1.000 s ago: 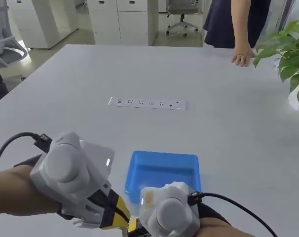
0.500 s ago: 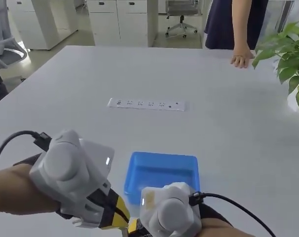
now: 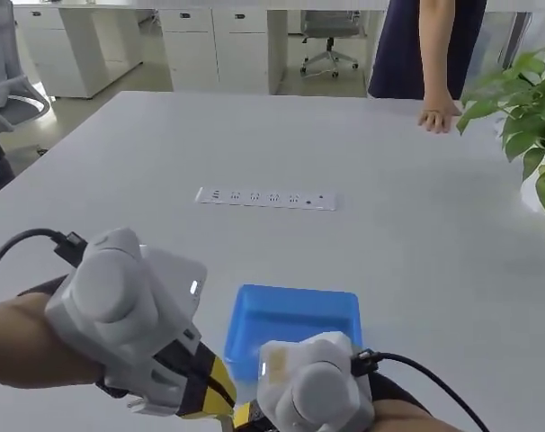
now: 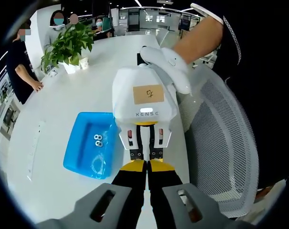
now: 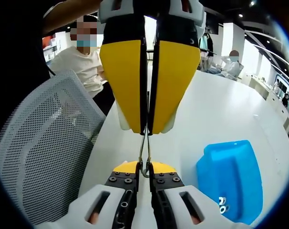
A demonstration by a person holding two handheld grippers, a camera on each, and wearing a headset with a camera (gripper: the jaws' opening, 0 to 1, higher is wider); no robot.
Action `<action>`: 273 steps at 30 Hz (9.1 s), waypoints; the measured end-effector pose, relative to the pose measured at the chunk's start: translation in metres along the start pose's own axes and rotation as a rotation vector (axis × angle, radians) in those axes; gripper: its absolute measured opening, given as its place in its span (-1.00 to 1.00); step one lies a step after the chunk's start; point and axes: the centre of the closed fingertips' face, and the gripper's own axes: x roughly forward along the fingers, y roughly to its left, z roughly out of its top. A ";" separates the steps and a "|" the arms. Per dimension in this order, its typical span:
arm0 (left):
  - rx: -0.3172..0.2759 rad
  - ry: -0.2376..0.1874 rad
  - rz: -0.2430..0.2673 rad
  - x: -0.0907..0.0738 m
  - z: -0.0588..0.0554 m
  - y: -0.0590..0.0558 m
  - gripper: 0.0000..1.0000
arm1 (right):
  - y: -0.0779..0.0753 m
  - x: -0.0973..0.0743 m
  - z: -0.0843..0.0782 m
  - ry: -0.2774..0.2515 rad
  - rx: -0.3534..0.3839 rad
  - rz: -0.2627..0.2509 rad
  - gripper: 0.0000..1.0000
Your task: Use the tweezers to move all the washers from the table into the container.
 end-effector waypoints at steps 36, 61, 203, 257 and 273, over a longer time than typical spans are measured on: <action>0.090 -0.005 0.013 -0.026 0.047 0.024 -0.92 | -0.032 -0.051 0.020 -0.019 -0.031 -0.087 -0.81; 0.160 0.012 0.025 -0.032 0.071 0.071 -0.92 | -0.085 -0.079 0.022 -0.024 -0.043 -0.156 -0.81; 0.202 -0.033 0.014 -0.005 0.039 0.042 -0.91 | -0.046 -0.084 -0.018 0.124 -0.057 -0.142 -0.90; 0.050 0.057 -0.017 0.095 -0.061 0.001 -0.92 | 0.006 -0.036 -0.090 0.219 -0.030 -0.032 -0.85; 0.063 0.101 -0.017 0.102 -0.071 -0.003 -0.88 | 0.006 -0.036 -0.089 0.219 -0.040 -0.026 -0.83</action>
